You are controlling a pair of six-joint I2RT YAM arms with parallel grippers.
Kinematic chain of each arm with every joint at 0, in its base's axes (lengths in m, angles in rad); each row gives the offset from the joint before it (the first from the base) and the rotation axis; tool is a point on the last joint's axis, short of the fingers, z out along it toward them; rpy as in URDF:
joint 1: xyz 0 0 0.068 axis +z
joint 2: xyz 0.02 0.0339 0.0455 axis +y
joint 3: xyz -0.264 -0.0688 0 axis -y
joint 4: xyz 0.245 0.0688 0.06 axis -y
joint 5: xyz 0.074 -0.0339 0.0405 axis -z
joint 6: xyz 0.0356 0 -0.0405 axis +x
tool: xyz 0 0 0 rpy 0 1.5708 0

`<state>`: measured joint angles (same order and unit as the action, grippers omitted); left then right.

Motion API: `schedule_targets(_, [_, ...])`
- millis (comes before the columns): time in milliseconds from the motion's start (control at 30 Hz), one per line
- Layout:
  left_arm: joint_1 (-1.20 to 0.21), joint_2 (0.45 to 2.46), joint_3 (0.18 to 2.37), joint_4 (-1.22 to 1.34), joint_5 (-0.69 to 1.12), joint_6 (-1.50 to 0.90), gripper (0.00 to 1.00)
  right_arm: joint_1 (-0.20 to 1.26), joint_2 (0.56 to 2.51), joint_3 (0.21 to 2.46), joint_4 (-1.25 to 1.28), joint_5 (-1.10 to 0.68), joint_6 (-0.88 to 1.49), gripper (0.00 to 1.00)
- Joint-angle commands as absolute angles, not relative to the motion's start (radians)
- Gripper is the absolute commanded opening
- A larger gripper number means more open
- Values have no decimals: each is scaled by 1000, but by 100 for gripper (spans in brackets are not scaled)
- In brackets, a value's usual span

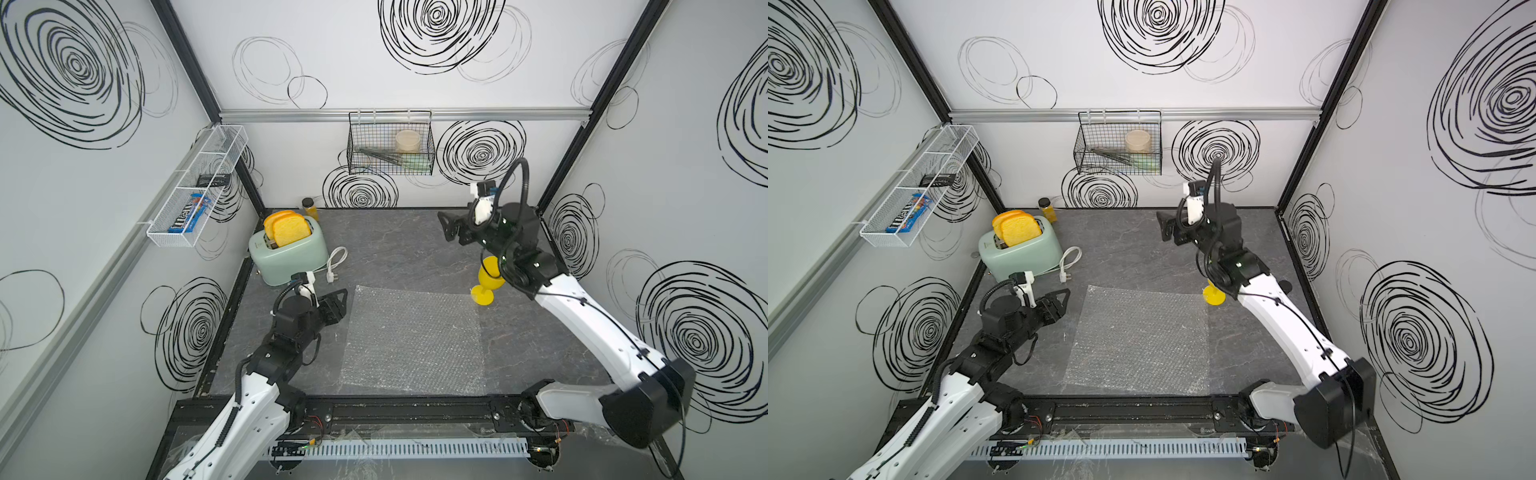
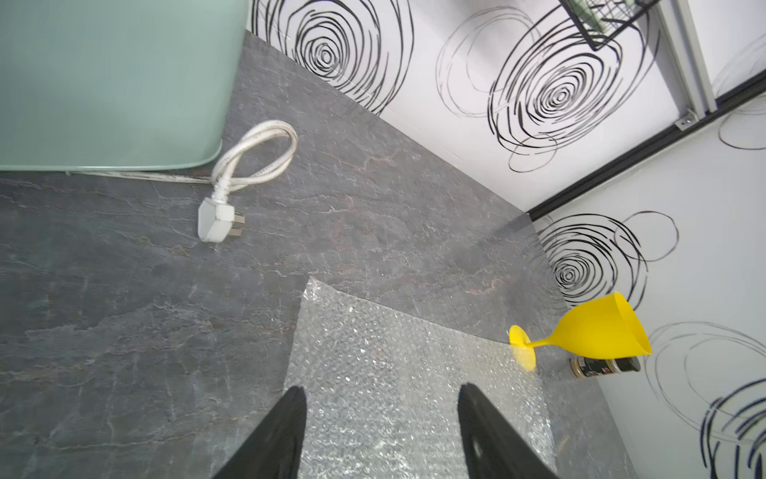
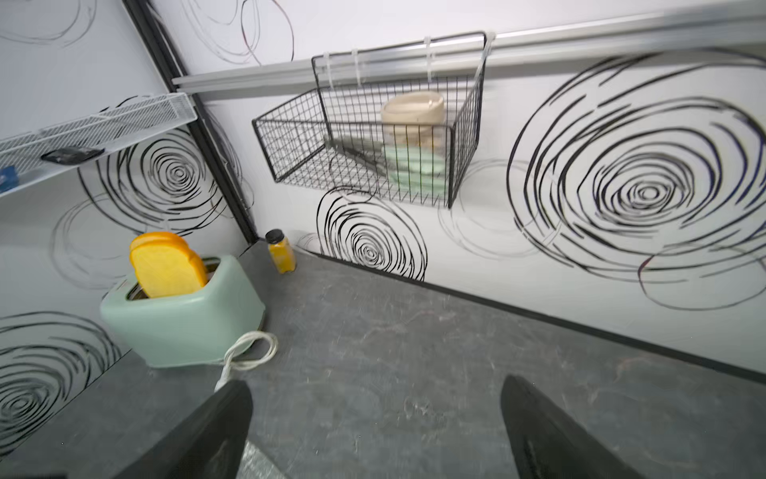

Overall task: Unpack wine glasses from bubble wrap
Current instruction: Reset both arms

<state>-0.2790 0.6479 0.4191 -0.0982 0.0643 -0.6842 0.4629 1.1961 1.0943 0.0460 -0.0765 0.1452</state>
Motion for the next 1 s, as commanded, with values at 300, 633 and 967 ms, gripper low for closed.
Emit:
schedule_targets(300, [-121, 749, 480, 29, 98, -528, 75, 463, 814, 497, 250, 212, 296, 98])
schedule_targets(633, [-70, 752, 236, 465, -515, -419, 99, 457, 632, 211, 348, 773, 327, 98])
schedule_targets(967, [-164, 1161, 53, 1261, -341, 128, 96, 318, 770, 74, 767, 810, 151, 98])
